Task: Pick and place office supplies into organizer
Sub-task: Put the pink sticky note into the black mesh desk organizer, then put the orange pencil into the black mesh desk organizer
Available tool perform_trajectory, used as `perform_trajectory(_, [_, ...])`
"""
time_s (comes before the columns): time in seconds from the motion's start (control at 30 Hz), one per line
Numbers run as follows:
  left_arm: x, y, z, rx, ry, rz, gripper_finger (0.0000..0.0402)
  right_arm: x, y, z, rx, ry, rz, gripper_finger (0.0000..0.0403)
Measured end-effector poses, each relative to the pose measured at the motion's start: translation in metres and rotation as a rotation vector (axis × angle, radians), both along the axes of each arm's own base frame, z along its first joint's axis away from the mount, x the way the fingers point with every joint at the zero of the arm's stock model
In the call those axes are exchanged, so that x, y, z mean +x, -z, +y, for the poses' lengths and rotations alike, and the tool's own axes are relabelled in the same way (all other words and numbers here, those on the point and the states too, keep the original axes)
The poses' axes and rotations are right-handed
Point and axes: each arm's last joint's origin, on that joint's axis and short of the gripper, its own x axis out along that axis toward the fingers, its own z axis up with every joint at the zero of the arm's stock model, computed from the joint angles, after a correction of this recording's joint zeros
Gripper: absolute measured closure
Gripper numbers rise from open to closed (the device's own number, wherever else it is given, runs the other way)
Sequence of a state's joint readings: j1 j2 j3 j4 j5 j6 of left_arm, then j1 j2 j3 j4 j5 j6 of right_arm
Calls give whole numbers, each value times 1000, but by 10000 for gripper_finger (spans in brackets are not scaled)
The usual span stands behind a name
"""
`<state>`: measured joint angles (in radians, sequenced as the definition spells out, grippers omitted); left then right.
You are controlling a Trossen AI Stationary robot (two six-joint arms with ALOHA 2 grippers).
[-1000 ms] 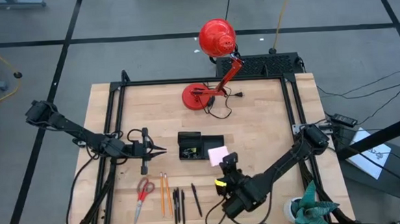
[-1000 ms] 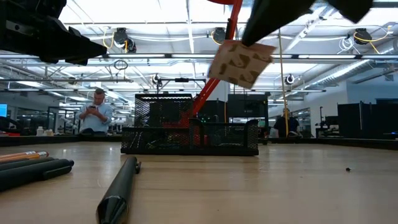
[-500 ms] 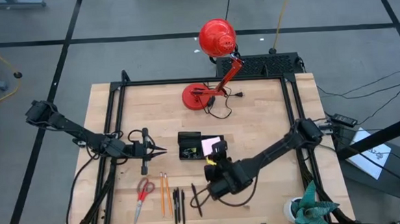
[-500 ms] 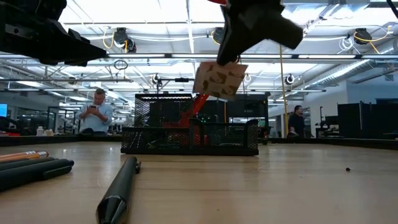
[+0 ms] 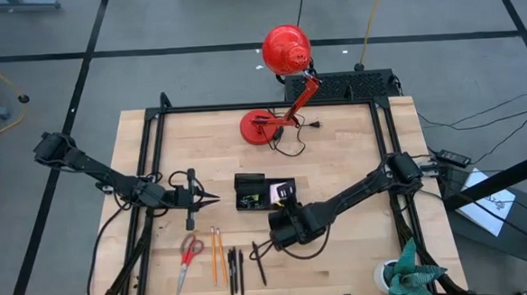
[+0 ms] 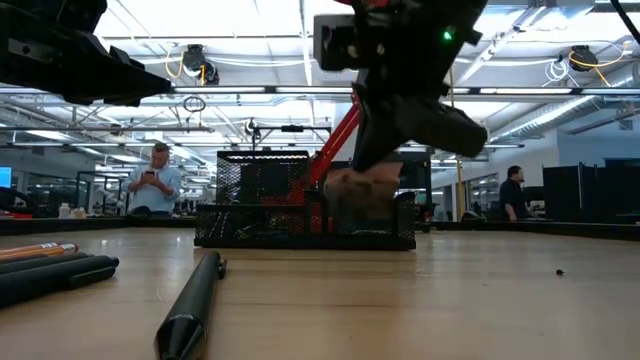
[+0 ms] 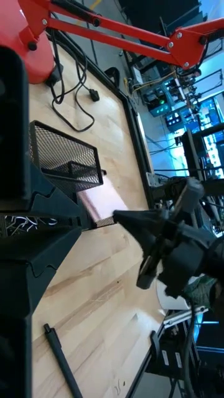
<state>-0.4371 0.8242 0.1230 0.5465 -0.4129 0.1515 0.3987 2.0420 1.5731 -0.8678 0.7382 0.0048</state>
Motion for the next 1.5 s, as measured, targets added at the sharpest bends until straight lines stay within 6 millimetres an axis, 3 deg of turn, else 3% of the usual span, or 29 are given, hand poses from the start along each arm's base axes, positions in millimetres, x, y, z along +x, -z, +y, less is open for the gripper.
perform_trajectory(0.5, [0,0,0,-1,0,0,360,4,13,-7,79,-8,-14,403])
perform_trajectory(0.73, [0,0,0,0,0,0,360,10,15,-16,271,39,-6,401])
perform_trajectory(1.2, [0,0,0,-3,0,0,360,11,16,-17,327,75,-18,308])
perform_trajectory(1.33, [0,0,0,-3,0,0,360,10,0,-16,342,48,-67,296])
perform_trajectory(1.5, [0,0,0,-3,0,-1,360,-3,-45,-7,402,-7,-195,309])
